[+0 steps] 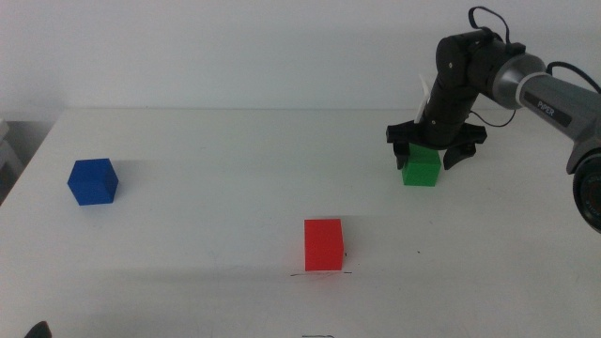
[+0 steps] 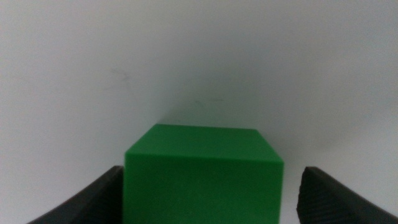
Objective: Stack red cubes first, then green, then blue cubes in a specific spot.
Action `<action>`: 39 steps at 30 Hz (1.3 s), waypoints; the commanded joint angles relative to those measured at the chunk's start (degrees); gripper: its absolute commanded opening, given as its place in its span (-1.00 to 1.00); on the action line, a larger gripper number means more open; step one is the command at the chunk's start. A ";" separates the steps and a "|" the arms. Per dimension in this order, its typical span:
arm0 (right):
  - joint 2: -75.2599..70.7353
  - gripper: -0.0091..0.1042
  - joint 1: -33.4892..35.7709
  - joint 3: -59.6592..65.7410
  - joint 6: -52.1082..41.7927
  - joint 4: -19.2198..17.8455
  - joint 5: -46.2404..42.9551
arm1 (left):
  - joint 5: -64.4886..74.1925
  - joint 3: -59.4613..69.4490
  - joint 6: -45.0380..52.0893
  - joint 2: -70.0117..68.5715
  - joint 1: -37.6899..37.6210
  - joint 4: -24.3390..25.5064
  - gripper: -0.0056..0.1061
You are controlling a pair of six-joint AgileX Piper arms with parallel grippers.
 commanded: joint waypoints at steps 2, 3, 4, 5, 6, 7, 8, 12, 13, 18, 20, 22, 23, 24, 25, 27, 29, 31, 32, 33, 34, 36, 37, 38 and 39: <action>-3.42 0.42 -0.51 -1.82 -0.52 -0.49 -1.35 | -4.38 -0.02 -0.11 -1.50 0.00 -0.25 0.44; -3.42 0.39 -0.51 -1.82 -0.52 -0.49 -1.40 | -4.38 -0.02 -0.11 -1.50 0.00 -0.25 0.44; -3.39 0.34 -0.51 -1.82 -0.52 -0.55 -1.40 | -4.38 -0.02 -0.11 -1.50 0.00 -0.25 0.44; -3.39 0.28 -0.51 -1.82 -0.52 -0.68 -1.53 | -4.38 -0.02 -0.11 -1.50 0.00 -0.25 0.44; -3.39 0.20 -0.51 -1.82 -0.46 -0.68 -1.71 | -4.38 -0.02 -0.11 -1.50 0.00 -0.25 0.44; -3.39 0.09 -0.51 -1.82 -0.24 -0.68 -1.86 | -4.38 -0.02 -0.11 -1.50 0.00 -0.25 0.44; -3.39 -0.04 -0.51 -1.82 0.17 -0.68 -1.86 | -4.38 -0.02 -0.11 -1.50 0.00 -0.25 0.44; -3.67 -0.60 -0.51 -1.82 1.19 -0.75 -1.29 | -4.38 -0.02 -0.11 -1.50 0.00 -0.25 0.44; -3.93 -0.75 -0.51 -1.82 1.07 -0.99 -0.89 | -4.38 -0.02 -0.11 -1.50 0.00 -0.25 0.44; -8.12 -0.86 0.20 -1.68 1.47 -3.78 2.27 | -4.38 -0.02 -0.11 -1.50 0.00 -0.25 0.44; -10.28 -0.86 0.79 -1.57 1.47 -5.06 3.72 | -4.38 -0.02 -0.11 -1.50 0.00 -0.25 0.44; -12.36 -0.86 1.46 -0.35 2.63 -6.22 5.16 | -4.38 -0.02 -0.11 -1.50 0.00 -0.25 0.44; -14.01 -0.86 2.06 1.60 3.54 -7.14 5.15 | -4.38 -0.02 -0.11 -1.50 0.00 -0.25 0.44; -15.64 -0.86 2.78 4.53 4.32 -8.20 4.44 | -4.38 -0.02 -0.11 -1.50 0.00 -0.25 0.44; -17.95 -0.86 3.64 8.09 5.40 -9.38 3.13 | -4.38 -0.02 -0.11 -1.50 0.00 -0.25 0.44; -23.14 -0.86 5.32 14.89 8.08 -10.91 0.41 | -4.38 -0.02 -0.11 -1.50 0.00 -0.25 0.44; -28.00 -0.86 7.09 21.14 10.80 -11.02 -1.98 | -4.38 -0.02 -0.11 -1.50 0.00 -0.25 0.44; -31.15 -0.86 8.58 24.45 12.28 -10.77 -2.16 | -4.38 -0.02 -0.11 -1.50 0.00 -0.25 0.44; -32.25 -0.86 9.37 25.31 13.08 -10.56 -1.53 | -4.38 -0.02 -0.11 -1.50 0.00 -0.25 0.44; -32.85 -0.86 10.10 25.70 13.57 -10.51 -0.90 | -4.38 -0.02 -0.11 -1.50 0.00 -0.25 0.44; -33.22 -0.86 10.89 25.63 13.81 -10.45 0.06 | -4.38 -0.02 -0.11 -1.51 0.00 -0.30 0.44; -33.49 -0.86 12.22 25.51 14.81 -10.13 1.53 | -4.38 -0.02 -0.11 -1.51 0.00 -0.30 0.44; -33.49 -0.86 12.99 25.51 15.47 -9.78 2.06 | -4.38 -0.02 -0.11 -1.51 0.00 -0.30 0.44; -33.49 -0.86 13.63 25.51 16.19 -9.52 2.60 | -4.38 -0.02 -0.11 -1.51 0.00 -0.30 0.44; -33.49 -0.86 14.17 25.51 16.73 -9.27 2.88 | -4.38 -0.02 -0.11 -1.51 0.00 -0.30 0.44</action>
